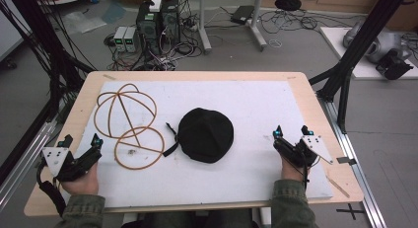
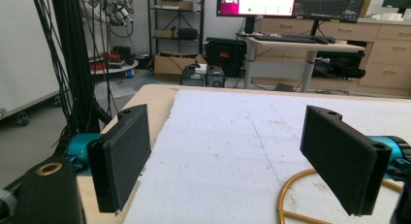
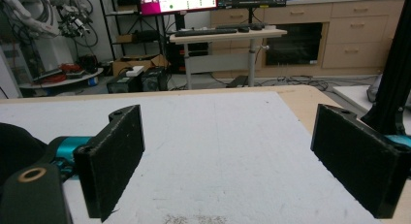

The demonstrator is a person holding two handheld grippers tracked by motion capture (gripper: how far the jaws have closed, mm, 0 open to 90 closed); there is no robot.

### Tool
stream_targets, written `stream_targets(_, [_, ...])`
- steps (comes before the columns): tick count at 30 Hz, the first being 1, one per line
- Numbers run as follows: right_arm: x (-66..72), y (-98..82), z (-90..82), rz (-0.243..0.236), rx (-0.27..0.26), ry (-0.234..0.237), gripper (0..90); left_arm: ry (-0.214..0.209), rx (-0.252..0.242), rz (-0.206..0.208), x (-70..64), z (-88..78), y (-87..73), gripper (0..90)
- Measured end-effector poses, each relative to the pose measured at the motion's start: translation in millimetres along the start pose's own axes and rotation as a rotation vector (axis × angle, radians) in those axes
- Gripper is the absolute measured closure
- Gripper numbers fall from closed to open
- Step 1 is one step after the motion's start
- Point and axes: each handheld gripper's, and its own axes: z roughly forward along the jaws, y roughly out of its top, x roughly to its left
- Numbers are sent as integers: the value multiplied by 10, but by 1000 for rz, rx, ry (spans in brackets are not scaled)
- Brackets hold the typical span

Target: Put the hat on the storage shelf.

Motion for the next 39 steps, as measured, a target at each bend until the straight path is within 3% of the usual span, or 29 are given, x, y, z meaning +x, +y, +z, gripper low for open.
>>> stream_targets(7, [82, 45, 6, 17, -1, 37, 110, 1, 1, -6, 11, 10, -1, 186])
stream_targets(11, [198, 63, 27, -28, -5, 67, 110, 3, 1, -2, 19, 4, 2, 186])
stream_targets(17, [380, 72, 60, -52, 23, 137, 111, 6, 1, -7, 41, -1, 4, 186])
stream_targets(23, [463, 65, 98, -73, 69, 168, 114, 6, 2, -7, 51, -5, 4, 187])
stream_targets(28, [493, 76, 120, -63, 95, 194, 113, 8, 2, -7, 49, -4, 3, 187])
stream_targets(32, [554, 84, 144, -63, 121, 248, 114, 6, 3, -10, 50, 2, 1, 187])
stream_targets(39, [656, 112, 163, -76, 129, 284, 113, 4, 8, -8, 51, 12, -4, 188])
